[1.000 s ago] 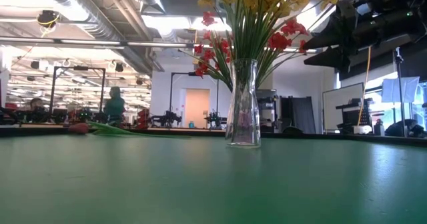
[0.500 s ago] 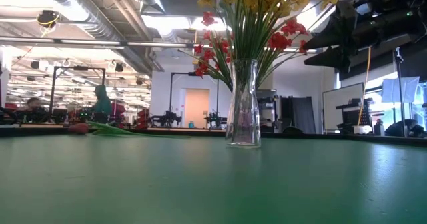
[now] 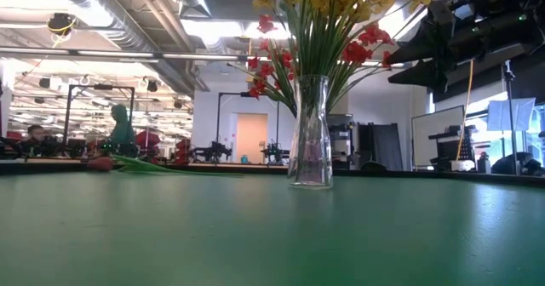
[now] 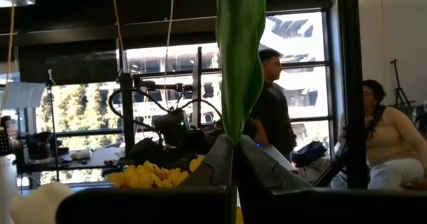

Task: Sort flowers into vase by color
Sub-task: Put the white tulip into the transparent vase

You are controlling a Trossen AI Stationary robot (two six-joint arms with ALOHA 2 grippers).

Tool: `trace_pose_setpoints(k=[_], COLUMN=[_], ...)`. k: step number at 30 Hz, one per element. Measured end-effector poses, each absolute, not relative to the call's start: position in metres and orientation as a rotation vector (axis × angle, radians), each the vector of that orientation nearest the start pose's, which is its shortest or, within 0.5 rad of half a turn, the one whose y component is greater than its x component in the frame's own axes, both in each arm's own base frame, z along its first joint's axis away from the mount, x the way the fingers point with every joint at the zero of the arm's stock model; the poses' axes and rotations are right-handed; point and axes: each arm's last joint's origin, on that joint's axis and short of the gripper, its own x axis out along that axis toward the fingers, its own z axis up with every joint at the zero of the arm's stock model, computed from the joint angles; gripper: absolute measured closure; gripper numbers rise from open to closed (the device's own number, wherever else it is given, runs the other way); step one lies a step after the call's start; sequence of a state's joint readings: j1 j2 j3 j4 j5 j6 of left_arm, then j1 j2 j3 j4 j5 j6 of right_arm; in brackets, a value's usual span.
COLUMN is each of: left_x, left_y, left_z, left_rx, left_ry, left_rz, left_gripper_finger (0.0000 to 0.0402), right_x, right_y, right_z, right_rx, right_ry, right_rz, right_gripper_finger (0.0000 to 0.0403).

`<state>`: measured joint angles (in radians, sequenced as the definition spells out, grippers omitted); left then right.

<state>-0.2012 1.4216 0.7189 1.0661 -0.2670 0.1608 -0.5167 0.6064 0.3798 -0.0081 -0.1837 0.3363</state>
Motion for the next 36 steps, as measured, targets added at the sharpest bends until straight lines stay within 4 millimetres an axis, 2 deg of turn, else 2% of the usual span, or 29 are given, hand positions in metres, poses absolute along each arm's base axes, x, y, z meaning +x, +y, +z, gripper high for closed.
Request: trace_pose_setpoints(k=[7,11,17,24,36], left_x=[0.293,0.301,0.312,0.311,0.316], left_y=[-0.052,-0.049,-0.043,-0.042,-0.034], left_z=[0.287,0.279,0.263,0.263,0.249], left_rx=[0.079,0.084,0.079,0.075,0.026], left_ry=[-0.384,-0.381,-0.314,-0.304,-0.160], left_rz=[0.068,0.036,0.088,0.108,0.119], left_gripper_finger=[0.0401,0.0401,0.0401,0.0401,0.0401], right_x=[0.132,0.132,0.132,0.132,0.132], right_y=[-0.069,-0.069,-0.069,-0.069,-0.069], right_z=[0.236,0.236,0.236,0.236,0.236], right_rx=[0.409,0.409,0.414,0.413,0.410], right_ry=[0.155,0.155,0.157,0.158,0.158], right_rz=[-0.372,-0.374,-0.373,-0.364,-0.366], right_gripper_finger=[0.0148,0.0148,0.0148,0.0148,0.0148])
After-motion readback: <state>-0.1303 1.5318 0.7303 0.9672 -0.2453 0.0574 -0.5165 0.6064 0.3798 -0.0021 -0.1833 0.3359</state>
